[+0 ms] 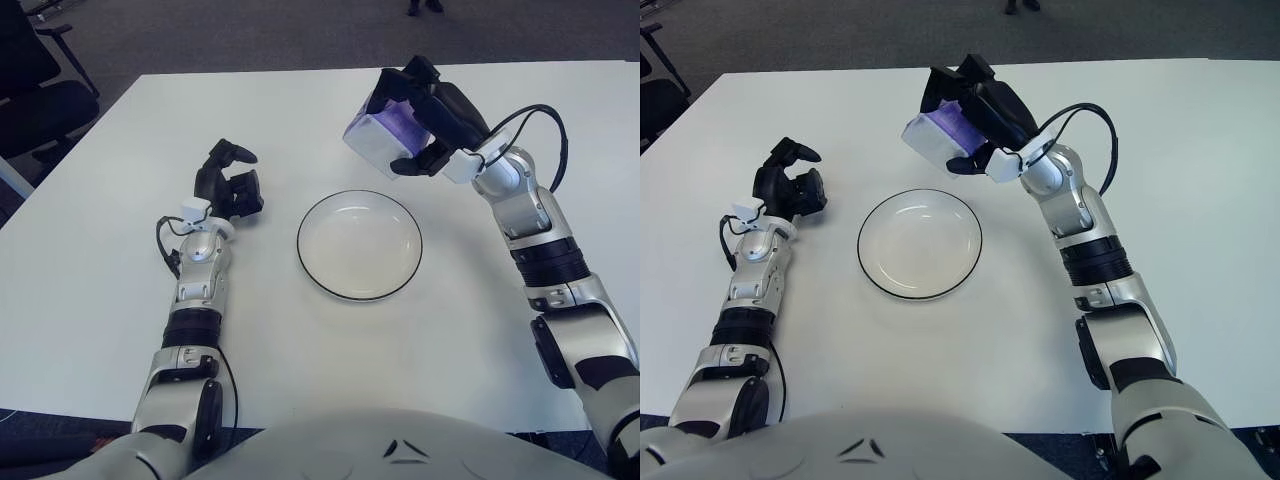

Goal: Put the tissue paper into the plate.

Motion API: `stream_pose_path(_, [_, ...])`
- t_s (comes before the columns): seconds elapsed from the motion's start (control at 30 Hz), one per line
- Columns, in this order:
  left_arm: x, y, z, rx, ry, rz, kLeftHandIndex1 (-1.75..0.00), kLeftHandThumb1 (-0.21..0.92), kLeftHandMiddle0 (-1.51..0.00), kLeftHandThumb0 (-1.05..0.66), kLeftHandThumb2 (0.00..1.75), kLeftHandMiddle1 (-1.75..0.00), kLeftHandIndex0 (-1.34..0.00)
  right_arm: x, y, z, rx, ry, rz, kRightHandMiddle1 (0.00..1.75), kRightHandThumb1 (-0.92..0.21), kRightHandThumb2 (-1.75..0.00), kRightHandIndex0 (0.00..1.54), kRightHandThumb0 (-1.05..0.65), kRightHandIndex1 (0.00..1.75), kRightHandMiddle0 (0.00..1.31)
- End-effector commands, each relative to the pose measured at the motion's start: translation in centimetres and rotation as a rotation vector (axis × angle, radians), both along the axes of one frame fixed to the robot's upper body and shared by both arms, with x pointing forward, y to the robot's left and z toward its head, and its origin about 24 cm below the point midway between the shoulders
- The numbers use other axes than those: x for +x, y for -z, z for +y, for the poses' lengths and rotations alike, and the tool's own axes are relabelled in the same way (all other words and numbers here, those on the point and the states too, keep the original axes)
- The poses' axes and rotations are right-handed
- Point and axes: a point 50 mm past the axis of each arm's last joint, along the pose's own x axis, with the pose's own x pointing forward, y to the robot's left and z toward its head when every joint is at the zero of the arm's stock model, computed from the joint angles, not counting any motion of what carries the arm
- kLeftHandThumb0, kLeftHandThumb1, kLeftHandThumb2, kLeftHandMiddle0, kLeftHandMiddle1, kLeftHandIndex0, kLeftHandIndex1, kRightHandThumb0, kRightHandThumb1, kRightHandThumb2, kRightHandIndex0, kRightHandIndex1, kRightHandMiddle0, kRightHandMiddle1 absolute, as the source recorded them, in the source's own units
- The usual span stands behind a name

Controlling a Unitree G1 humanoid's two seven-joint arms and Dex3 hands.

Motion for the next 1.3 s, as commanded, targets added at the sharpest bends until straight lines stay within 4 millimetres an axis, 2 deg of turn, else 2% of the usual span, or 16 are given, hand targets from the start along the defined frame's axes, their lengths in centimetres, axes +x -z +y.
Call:
stream_pose_path(0.0, [-4.7, 8.5, -0.7, -0.106, -0.034, 0.309, -1.75, 0.39, -1.3, -0.46, 1.23, -1.75, -0.56, -0.9, -1.5, 1.6, -0.025, -0.1, -0.055, 1.74, 0.06, -1.75, 0.88, 0.0, 1.75, 0.69])
stream_pose_path(0.3, [-4.7, 8.6, -0.7, -0.114, -0.029, 0.31, -1.75, 0.39, -1.3, -0.45, 1.22, -1.75, -0.55, -1.8, -1.0, 2.9, -0.06, -0.183, 0.023, 1.74, 0.06, -1.75, 0.87, 0.0, 1.75, 0.68])
stream_pose_path(0.43, [-4.7, 8.6, -0.7, -0.112, -0.031, 0.308, -1.75, 0.39, -1.3, -0.45, 1.22, -1.75, -0.55, -2.1, -0.8, 3.1, -0.073, -0.256, 0.092, 1.75, 0.0, -1.67, 0.85, 0.0, 1.7, 0.64])
stream_pose_path(0.63, [-4.7, 8.6, -0.7, -0.106, -0.042, 0.311, -1.75, 0.39, -1.3, -0.45, 1.23, -1.75, -0.55, -2.5, -0.4, 3.2, -0.088, -0.324, 0.134, 1.75, -0.02, -1.63, 0.85, 0.0, 1.66, 0.62])
stream_pose_path(0.97, [-4.6, 8.6, -0.8, -0.116, -0.044, 0.322, -1.75, 0.39, -1.29, -0.45, 1.23, -1.75, -0.55, -3.7, 0.6, 3.5, -0.181, -0.426, 0.168, 1.75, -0.01, -1.63, 0.85, 0.0, 1.65, 0.63])
stream_pose_path(1.07, [-4.7, 8.7, -0.8, -0.111, -0.036, 0.326, -1.75, 0.39, -1.29, -0.46, 1.23, -1.75, -0.55, -4.5, 0.8, 3.0, -0.221, -0.465, 0.185, 1.75, 0.0, -1.65, 0.85, 0.0, 1.67, 0.64])
stream_pose_path(1.27, [-4.7, 8.9, -0.7, -0.098, -0.024, 0.34, -1.75, 0.39, -1.28, -0.46, 1.23, -1.75, -0.56, -5.2, 0.8, 2.7, -0.199, -0.433, 0.13, 1.75, 0.04, -1.72, 0.86, 0.0, 1.73, 0.66])
